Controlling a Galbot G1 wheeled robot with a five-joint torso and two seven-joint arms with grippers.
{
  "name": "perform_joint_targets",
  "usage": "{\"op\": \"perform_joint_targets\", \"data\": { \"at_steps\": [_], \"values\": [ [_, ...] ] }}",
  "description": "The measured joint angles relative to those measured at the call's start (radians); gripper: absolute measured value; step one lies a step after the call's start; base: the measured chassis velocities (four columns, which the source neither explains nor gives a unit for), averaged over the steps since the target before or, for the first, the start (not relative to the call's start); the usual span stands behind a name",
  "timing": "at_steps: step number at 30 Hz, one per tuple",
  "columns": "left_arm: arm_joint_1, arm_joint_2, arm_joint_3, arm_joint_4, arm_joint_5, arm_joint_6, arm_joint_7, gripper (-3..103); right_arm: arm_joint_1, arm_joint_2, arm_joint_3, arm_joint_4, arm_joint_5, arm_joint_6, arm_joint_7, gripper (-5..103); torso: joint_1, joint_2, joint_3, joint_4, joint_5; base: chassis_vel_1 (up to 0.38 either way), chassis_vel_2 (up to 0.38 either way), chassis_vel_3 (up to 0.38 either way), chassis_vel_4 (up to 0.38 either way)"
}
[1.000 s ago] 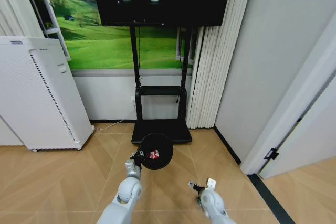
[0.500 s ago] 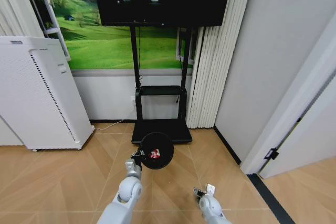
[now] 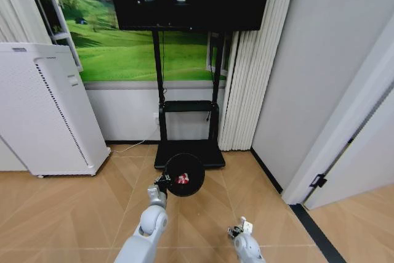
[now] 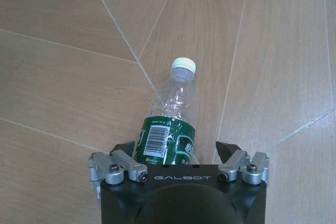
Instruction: Pick up the trash bin and place the garbage on the floor into it.
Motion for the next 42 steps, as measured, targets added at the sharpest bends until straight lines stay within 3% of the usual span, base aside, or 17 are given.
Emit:
{"op": "perform_joint_targets", "data": {
  "at_steps": [6, 10, 13, 15, 16, 22, 33, 35, 36, 38, 42],
  "values": [
    [0.007, 0.006, -0.003, -0.017, -0.001, 0.0, -0.001, 3, -0.007, 0.008, -0.003, -0.005, -0.001, 0.006, -0.002, 59, 0.0, 0.0, 0.0, 0.0, 0.0, 0.0, 0.0, 0.0, 0.0],
    [0.009, 0.006, -0.003, -0.021, 0.0, 0.0, -0.002, 3, -0.008, 0.009, -0.006, -0.005, -0.003, 0.009, -0.005, 48, 0.0, 0.0, 0.0, 0.0, -0.0002, 0.0, 0.0, 0.0, 0.0],
    [0.012, 0.004, -0.004, -0.021, 0.002, 0.0, -0.004, 3, -0.009, 0.007, -0.008, -0.005, -0.008, 0.015, -0.009, 32, 0.0, 0.0, 0.0, 0.0, -0.0001, 0.0, 0.0, 0.0, 0.0],
    [0.012, 0.004, -0.003, -0.021, 0.002, 0.0, -0.007, 3, -0.009, 0.006, -0.008, -0.005, -0.008, 0.017, -0.01, 28, 0.0, 0.0, 0.0, 0.0001, 0.0, 0.0, 0.0, 0.0, 0.0],
    [0.006, 0.005, -0.003, -0.014, 0.003, 0.004, -0.012, 3, -0.023, 0.0, 0.008, 0.029, -0.051, 0.033, -0.018, 19, 0.0, 0.0, 0.0, 0.0, 0.0006, 0.0, 0.0, 0.0, 0.0],
    [-0.016, -0.003, -0.014, 0.039, 0.012, 0.001, 0.009, 3, -0.054, -0.027, 0.072, 0.227, -0.109, 0.052, -0.047, 18, 0.0, 0.0, 0.0, -0.0001, 0.0002, 0.0, 0.0, 0.0, 0.0],
    [-0.059, -0.023, -0.002, 0.129, -0.02, 0.001, 0.002, 3, -0.067, -0.061, 0.146, 0.606, -0.062, 0.011, -0.141, 18, 0.0, 0.0, 0.0, 0.0, 0.0, 0.0, 0.0, 0.0, 0.0],
    [-0.079, -0.037, 0.014, 0.18, -0.044, 0.002, 0.006, 3, -0.082, -0.07, 0.144, 0.721, -0.067, 0.009, -0.285, 18, 0.0, 0.0, 0.0, 0.0, 0.0, 0.0, 0.0, 0.0, 0.0],
    [-0.079, -0.037, 0.014, 0.18, -0.044, 0.002, 0.006, 3, -0.082, -0.07, 0.144, 0.721, -0.067, 0.009, -0.285, 18, 0.0, 0.0, 0.0, 0.0, 0.0, 0.0, 0.0, 0.0, 0.0],
    [-0.093, -0.049, 0.022, 0.221, -0.048, -0.008, 0.027, 3, -0.083, -0.076, 0.13, 0.768, -0.085, 0.012, -0.379, 18, 0.0, 0.0, 0.0, -0.0001, 0.0, 0.0, 0.0, 0.0, 0.0],
    [-0.121, -0.064, 0.034, 0.28, -0.054, -0.018, 0.042, 3, -0.073, -0.081, 0.088, 0.824, -0.096, 0.002, -0.441, 18, 0.0, 0.0, 0.0, 0.0001, 0.0, 0.0, 0.0, 0.0, 0.0]
  ]
}}
